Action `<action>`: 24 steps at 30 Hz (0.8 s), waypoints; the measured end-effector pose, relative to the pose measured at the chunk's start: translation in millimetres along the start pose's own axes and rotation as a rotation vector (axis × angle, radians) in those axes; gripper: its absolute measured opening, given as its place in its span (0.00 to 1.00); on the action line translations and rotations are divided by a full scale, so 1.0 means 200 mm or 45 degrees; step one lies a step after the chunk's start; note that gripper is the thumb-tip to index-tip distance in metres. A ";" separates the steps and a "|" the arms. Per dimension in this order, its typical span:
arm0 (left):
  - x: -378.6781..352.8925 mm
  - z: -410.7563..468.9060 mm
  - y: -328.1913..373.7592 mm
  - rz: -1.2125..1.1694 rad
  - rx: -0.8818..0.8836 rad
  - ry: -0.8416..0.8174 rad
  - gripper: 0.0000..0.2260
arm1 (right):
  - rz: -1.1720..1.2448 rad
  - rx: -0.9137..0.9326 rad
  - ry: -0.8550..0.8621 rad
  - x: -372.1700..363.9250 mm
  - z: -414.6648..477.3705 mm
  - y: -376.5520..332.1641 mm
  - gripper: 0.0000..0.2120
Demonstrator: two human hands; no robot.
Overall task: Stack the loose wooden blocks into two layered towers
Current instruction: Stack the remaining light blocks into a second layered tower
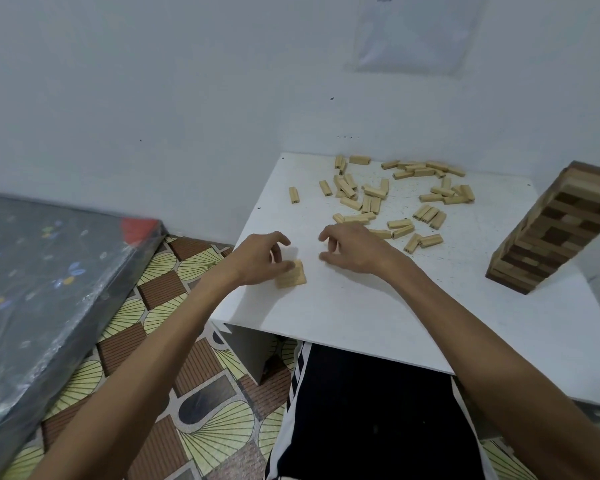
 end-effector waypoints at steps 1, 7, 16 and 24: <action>0.01 0.03 0.05 -0.012 -0.044 0.038 0.17 | -0.036 -0.018 0.079 0.04 -0.01 0.05 0.17; -0.05 0.30 0.31 0.019 -0.168 0.085 0.13 | -0.210 -0.176 0.281 0.19 -0.06 0.33 0.13; -0.15 0.58 0.38 -0.053 -0.064 0.189 0.31 | -0.194 -0.152 0.316 0.22 0.01 0.42 0.16; -0.19 0.64 0.38 -0.121 0.007 0.284 0.29 | -0.183 -0.102 0.337 0.20 0.09 0.41 0.15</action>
Point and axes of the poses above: each hand's wrist, its own z-axis towards the middle knuckle, its own x-axis out of the back of the hand, y = z × x, the point moved 9 cm from there along z, towards the middle knuckle, and after that the axes turned 3 degrees about x, right-handed, at the moved point
